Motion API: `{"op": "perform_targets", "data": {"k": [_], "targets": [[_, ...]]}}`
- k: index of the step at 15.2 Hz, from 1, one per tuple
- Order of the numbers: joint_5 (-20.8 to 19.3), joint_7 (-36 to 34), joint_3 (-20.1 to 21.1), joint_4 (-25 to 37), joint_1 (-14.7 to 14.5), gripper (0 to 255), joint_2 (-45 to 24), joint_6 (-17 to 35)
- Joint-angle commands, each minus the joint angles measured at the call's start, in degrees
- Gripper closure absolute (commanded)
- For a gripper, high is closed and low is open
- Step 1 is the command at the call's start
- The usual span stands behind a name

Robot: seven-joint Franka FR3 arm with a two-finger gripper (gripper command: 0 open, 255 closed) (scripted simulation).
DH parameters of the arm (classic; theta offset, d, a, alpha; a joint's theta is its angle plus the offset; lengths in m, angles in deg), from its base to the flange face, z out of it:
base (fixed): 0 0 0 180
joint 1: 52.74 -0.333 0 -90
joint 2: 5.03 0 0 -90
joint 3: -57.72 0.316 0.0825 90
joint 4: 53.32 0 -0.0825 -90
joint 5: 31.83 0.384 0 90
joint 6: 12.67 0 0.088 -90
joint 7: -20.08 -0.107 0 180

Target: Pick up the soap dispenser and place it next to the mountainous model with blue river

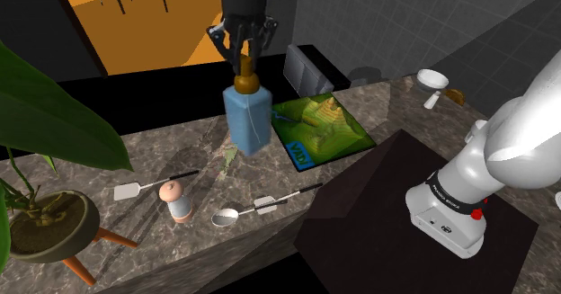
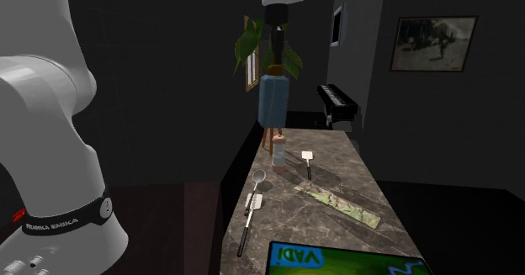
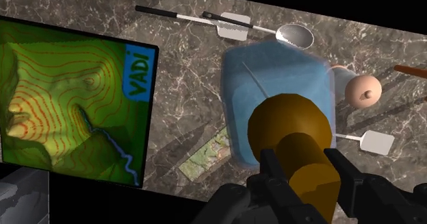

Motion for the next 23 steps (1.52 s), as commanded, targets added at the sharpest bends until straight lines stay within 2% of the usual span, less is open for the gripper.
{"op": "perform_targets", "data": {"k": [1, 11, 23], "targets": [[1.5, 2.6, -0.9, -2.4, 1.6, 255, 2.5, 0.5], [7.3, 19.0, -8.8, -14.9, 8.5, 255, 14.3, 3.1], [7.7, 36.7, -19.6, -20.9, 15.2, 255, 19.5, 4.0]]}}
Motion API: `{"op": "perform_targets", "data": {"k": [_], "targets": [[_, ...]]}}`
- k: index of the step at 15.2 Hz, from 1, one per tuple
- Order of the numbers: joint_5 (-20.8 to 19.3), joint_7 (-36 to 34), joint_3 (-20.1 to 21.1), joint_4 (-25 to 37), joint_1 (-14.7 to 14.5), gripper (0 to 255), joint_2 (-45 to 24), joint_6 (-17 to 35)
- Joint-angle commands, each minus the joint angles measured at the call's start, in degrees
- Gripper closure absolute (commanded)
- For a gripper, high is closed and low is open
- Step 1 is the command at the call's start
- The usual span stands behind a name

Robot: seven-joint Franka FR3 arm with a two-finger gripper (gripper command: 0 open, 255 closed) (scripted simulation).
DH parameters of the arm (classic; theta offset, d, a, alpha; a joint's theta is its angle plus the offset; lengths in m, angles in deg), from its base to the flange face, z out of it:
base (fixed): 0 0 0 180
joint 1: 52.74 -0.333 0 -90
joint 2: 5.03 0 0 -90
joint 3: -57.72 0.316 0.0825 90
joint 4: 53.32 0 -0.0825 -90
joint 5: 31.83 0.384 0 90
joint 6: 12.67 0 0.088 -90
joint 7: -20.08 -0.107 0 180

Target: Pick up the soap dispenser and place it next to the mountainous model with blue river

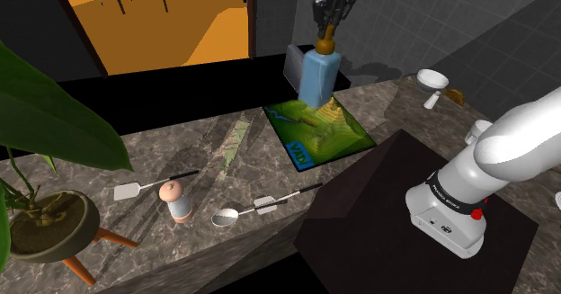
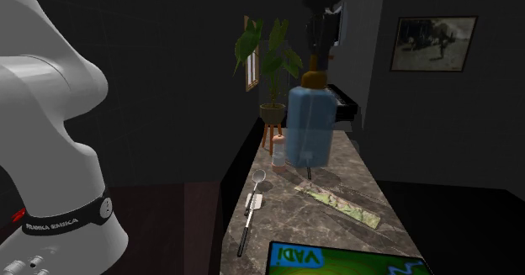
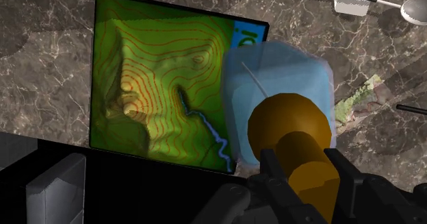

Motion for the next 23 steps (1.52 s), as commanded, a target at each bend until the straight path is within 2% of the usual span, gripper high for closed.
{"op": "perform_targets", "data": {"k": [1, 12, 23], "targets": [[-0.2, 3.2, -2.0, -0.4, 1.2, 255, 0.5, -0.1], [-1.8, 18.1, -11.2, 3.0, 7.5, 255, -3.1, 0.1], [-1.6, 32.2, -19.0, 14.5, 13.8, 255, -13.1, -1.3]]}}
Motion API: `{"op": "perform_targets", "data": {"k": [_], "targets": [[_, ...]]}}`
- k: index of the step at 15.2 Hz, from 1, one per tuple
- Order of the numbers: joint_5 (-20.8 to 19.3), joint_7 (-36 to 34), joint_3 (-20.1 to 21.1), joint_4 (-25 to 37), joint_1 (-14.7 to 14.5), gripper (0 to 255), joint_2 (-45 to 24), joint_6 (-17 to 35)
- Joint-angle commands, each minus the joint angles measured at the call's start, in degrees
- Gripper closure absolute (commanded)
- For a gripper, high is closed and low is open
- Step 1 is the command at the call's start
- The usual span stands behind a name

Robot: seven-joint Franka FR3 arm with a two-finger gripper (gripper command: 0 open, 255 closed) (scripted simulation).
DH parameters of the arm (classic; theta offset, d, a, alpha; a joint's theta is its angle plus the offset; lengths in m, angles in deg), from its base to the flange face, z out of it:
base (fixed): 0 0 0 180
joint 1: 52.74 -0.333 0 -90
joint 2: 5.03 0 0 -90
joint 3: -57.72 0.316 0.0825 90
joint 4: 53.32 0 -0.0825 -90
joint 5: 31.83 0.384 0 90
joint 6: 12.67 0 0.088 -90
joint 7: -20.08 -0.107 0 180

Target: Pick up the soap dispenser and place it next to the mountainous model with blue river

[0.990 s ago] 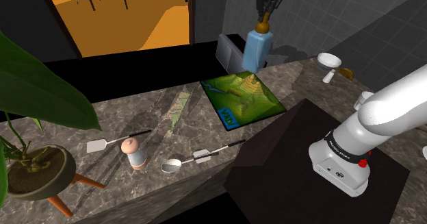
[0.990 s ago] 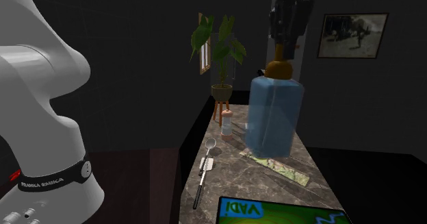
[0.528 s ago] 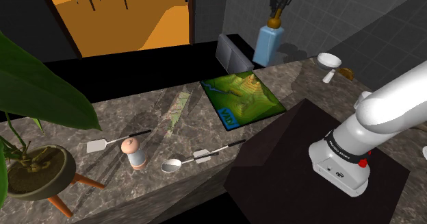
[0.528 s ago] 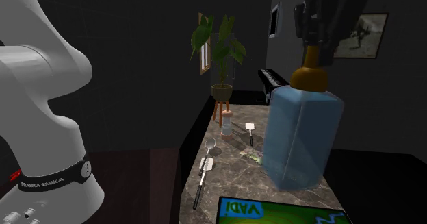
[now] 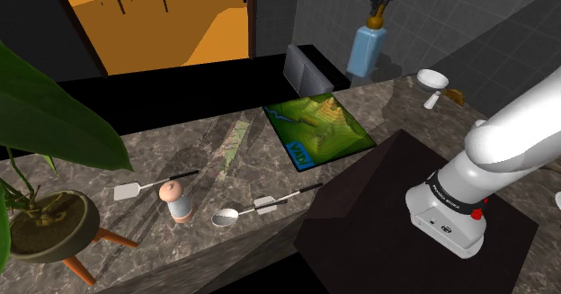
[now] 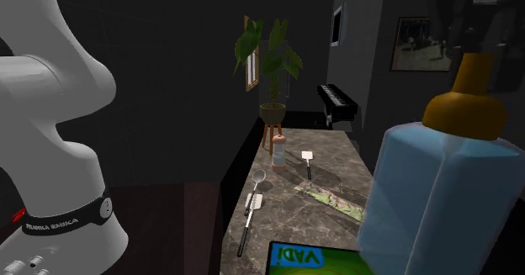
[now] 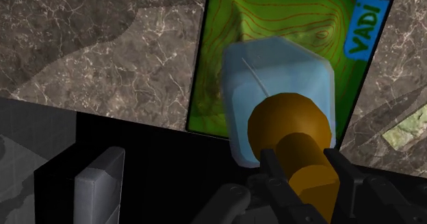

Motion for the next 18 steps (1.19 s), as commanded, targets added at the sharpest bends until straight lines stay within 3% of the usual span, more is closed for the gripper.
{"op": "perform_targets", "data": {"k": [1, 11, 15, 18], "targets": [[0.3, 2.9, -1.4, 2.4, 1.3, 255, -2.1, -0.3], [3.7, 14.6, -6.0, 22.7, 8.4, 255, -17.4, -5.6], [5.7, 18.6, -6.9, 35.0, 12.2, 255, -25.8, -9.7], [7.3, 21.0, -7.1, 48.1, 15.7, 255, -34.1, -14.6]]}}
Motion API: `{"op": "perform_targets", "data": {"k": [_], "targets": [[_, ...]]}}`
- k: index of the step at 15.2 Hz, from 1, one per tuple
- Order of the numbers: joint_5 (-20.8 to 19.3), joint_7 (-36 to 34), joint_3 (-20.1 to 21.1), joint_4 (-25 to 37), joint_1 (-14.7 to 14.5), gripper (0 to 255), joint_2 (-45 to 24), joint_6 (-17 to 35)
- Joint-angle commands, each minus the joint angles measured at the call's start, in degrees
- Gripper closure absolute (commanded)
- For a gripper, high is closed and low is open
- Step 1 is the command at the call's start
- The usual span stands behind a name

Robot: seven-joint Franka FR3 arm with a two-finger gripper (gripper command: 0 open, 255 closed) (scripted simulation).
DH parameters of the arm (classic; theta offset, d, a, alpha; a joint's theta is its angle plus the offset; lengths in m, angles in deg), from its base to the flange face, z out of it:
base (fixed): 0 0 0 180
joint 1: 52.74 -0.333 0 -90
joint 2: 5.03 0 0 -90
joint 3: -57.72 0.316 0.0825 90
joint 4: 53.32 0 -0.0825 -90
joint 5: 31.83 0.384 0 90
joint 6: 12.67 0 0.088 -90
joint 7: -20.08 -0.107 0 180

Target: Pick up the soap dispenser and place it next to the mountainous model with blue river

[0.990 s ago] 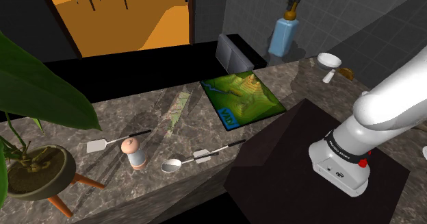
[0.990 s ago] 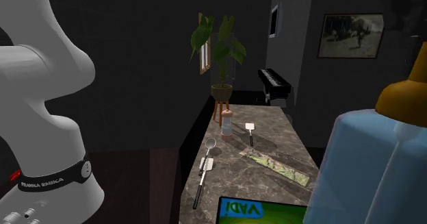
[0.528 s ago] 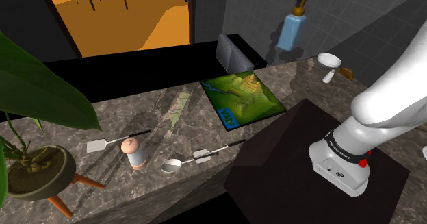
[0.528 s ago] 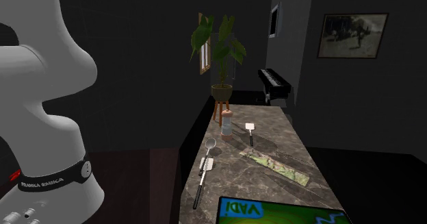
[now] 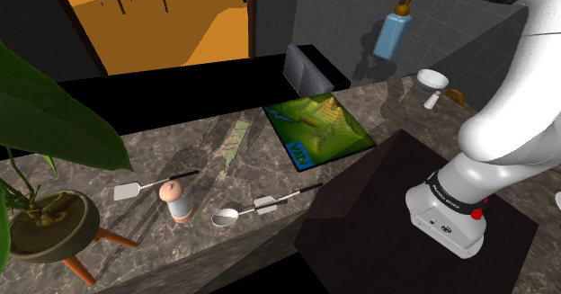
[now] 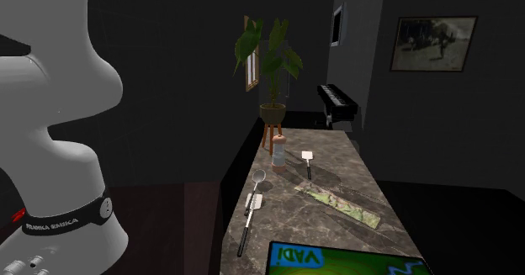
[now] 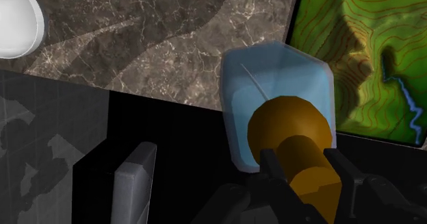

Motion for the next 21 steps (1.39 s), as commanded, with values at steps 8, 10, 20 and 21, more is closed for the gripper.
{"op": "perform_targets", "data": {"k": [8, 10, 20, 21], "targets": [[1.4, 2.4, 0.0, 8.3, 3.2, 255, -8.1, -0.3], [1.4, 2.5, 0.0, 5.7, 2.9, 255, -7.4, 1.6], [1.4, 3.0, 0.0, -4.0, 2.1, 255, -6.3, 10.1], [1.4, 3.1, 0.0, -4.7, 2.1, 255, -6.3, 10.9]]}}
